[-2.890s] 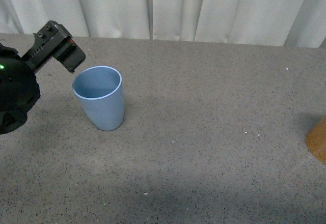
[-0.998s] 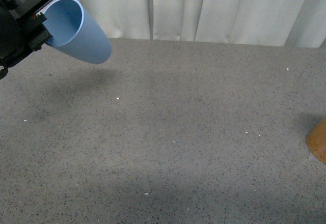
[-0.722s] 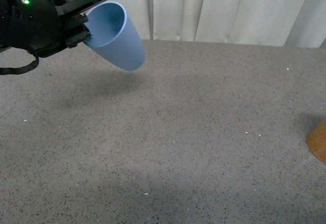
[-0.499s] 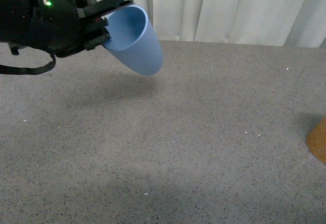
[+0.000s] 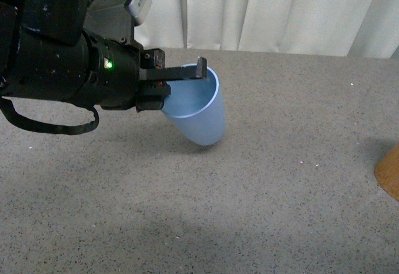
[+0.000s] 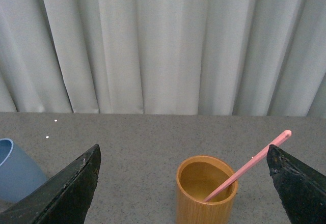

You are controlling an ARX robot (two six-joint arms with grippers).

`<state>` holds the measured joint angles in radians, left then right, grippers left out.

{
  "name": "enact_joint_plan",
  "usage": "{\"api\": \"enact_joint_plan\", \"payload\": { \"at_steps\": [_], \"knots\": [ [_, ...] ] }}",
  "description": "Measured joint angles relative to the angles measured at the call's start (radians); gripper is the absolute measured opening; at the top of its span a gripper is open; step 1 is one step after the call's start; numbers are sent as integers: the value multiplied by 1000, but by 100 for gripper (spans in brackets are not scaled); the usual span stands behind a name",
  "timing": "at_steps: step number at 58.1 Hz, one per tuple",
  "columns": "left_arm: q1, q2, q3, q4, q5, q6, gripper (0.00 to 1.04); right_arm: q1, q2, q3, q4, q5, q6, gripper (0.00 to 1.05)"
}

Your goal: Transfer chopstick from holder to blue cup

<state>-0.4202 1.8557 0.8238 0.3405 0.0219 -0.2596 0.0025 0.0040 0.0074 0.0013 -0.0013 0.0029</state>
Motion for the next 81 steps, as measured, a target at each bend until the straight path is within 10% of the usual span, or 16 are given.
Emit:
{"api": "enact_joint_plan", "payload": {
  "at_steps": [33,62,77,81],
  "knots": [
    [-18,34,-10,0,-20,17,5,0,0,0,0,0,0,95],
    [-24,-26,-7,-4,-11,-38,100,0,0,0,0,0,0,95],
    [68,-80,-65,82,-63,-151,98,0,0,0,0,0,0,95],
    [97,-61,-163,369,-209,-66,88,0,0,0,0,0,0,95]
  ]
}}
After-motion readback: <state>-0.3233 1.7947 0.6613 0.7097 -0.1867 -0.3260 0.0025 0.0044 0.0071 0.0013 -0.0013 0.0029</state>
